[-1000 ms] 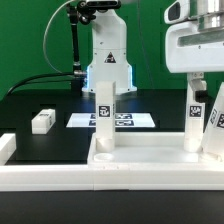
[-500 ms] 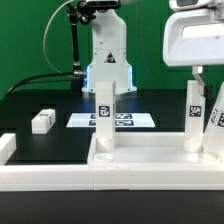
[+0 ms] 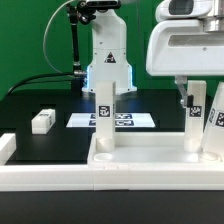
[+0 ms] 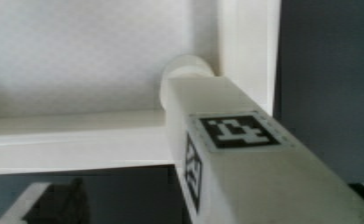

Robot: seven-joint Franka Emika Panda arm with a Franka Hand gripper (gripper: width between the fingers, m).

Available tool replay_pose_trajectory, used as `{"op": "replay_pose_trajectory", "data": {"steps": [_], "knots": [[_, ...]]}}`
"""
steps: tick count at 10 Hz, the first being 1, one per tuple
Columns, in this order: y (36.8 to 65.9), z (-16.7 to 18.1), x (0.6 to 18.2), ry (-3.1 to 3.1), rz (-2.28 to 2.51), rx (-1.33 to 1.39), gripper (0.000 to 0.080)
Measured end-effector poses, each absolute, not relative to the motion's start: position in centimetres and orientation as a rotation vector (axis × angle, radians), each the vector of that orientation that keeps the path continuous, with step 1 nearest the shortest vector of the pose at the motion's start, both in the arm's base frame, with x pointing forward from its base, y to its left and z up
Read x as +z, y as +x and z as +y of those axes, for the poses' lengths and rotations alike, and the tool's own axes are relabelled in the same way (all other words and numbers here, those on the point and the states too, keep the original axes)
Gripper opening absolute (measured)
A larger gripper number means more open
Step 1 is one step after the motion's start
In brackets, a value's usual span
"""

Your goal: Assemble desk

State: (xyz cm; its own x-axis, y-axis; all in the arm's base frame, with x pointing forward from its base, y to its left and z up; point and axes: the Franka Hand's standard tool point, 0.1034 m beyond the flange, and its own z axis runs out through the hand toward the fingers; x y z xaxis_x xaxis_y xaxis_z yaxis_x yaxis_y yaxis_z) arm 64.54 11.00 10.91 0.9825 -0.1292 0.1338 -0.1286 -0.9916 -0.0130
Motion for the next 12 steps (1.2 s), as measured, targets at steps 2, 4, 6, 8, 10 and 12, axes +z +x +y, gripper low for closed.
{"op": "replay_pose_trajectory", "data": {"steps": [2, 4, 6, 8, 10, 12], "knots": [[64.5, 10.9, 10.9, -3.121, 0.233, -0.211, 0.0646], [64.5, 11.0, 10.8, -3.091, 0.421, -0.208, 0.0287], [64.5, 10.8, 10.8, -3.054, 0.602, -0.206, 0.0287], [64.5, 10.8, 10.8, -2.997, 0.815, -0.2, 0.0287], [64.5, 10.4, 10.8, -2.805, 1.296, -0.16, 0.0287], [64.4, 9.7, 10.8, -2.49, 1.733, -0.096, 0.0287]]}}
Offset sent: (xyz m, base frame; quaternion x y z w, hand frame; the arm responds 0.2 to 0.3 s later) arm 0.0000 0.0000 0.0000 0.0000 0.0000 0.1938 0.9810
